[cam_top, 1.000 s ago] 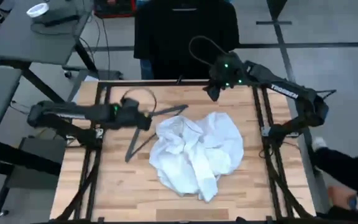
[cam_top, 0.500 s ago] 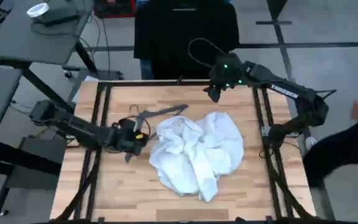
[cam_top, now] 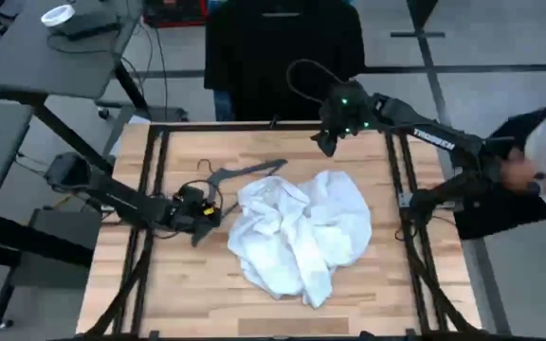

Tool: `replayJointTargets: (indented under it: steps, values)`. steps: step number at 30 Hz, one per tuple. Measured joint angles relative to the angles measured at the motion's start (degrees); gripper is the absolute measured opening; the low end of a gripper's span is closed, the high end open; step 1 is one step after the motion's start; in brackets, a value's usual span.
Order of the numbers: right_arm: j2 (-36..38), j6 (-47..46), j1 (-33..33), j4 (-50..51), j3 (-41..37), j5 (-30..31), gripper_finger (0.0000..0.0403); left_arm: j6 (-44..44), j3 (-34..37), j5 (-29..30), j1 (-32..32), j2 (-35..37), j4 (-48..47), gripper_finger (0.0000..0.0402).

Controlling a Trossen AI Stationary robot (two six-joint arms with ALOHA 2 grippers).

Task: Hang clothes
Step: Hang the white polo on the rack

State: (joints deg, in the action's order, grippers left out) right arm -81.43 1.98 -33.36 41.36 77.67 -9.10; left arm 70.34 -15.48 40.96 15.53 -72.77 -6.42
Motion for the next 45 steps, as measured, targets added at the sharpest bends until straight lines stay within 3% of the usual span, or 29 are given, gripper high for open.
replayJointTargets:
  steps: [13, 16, 19, 25, 30, 34, 38, 45]
  values:
    - [0.0, -0.02, 0.02, 0.35, 0.0, -0.01, 0.0185, 8.0, 0.91, 4.31, -0.22, -10.7, 3.52, 0.0138]
    - [0.0, -0.02, 0.0, 0.34, 0.0, 0.0, 0.0185, 8.42, 1.02, 5.79, -0.22, -12.82, 5.72, 0.011]
    - [0.0, -0.02, 0.0, 0.31, 0.0, -0.02, 0.0185, 9.9, 1.02, 6.75, -0.23, -14.21, 6.25, 0.0055]
    - [0.0, 0.13, 0.0, 0.18, 0.0, 0.0, 0.0185, 11.46, 0.8, 7.27, -0.24, -14.28, 5.98, 0.0052]
    - [0.0, 1.42, -0.15, -0.07, 0.0, 0.0, 0.0185, 8.06, -3.3, 4.79, -1.49, -8.53, -2.31, 0.0052]
    - [0.0, 1.49, -0.15, -1.49, 0.02, 0.0, 0.0185, -3.58, -7.63, 2.74, -3.43, -4.06, -8.53, 0.0052]
    - [0.0, 1.51, -0.15, -3.15, 0.02, 0.0, 0.0185, -13.3, -12.28, 3.28, -4.17, -0.44, -13.52, 0.0052]
    - [0.0, 1.51, -0.35, -4.96, 0.02, 0.0, 0.0185, -21.42, -21.69, 8.02, -6.0, 2.32, -32.48, 0.0052]
